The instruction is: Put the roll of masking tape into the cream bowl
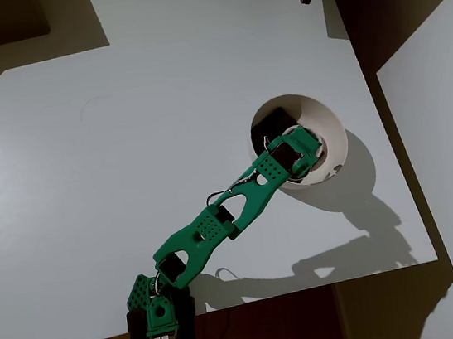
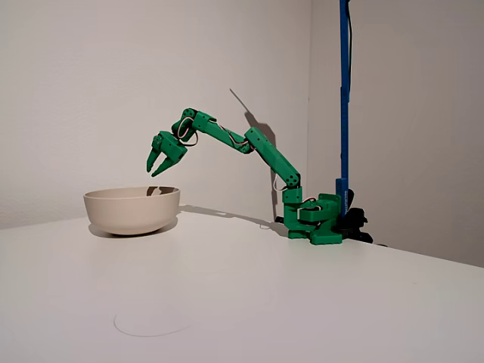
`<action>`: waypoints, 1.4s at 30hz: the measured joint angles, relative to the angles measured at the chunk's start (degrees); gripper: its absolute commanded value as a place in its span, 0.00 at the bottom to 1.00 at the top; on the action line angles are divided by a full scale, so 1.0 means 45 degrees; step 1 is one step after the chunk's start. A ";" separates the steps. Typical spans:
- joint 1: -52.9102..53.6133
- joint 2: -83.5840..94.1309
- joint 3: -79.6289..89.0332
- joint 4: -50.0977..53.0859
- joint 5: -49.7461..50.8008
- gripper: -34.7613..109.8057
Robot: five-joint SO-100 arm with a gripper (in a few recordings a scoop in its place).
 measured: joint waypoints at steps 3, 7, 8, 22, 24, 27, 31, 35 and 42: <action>-0.0020 0.0000 0.0000 0.0000 0.0137 0.18; -0.0020 0.0020 0.0000 0.0059 0.0410 0.18; -0.0059 0.0020 0.0000 0.0137 0.0430 0.18; -0.3164 0.3223 0.0000 0.2363 0.1270 0.18; -0.3672 0.3789 0.0000 0.2695 0.1406 0.18; -0.4629 0.4570 0.0000 0.3301 0.1543 0.18; -0.6016 0.5664 0.0000 0.4180 0.1699 0.18; -0.7598 0.6680 -0.0215 0.5215 0.1836 0.18; -1.0273 0.8008 -0.0371 0.6230 0.2051 0.18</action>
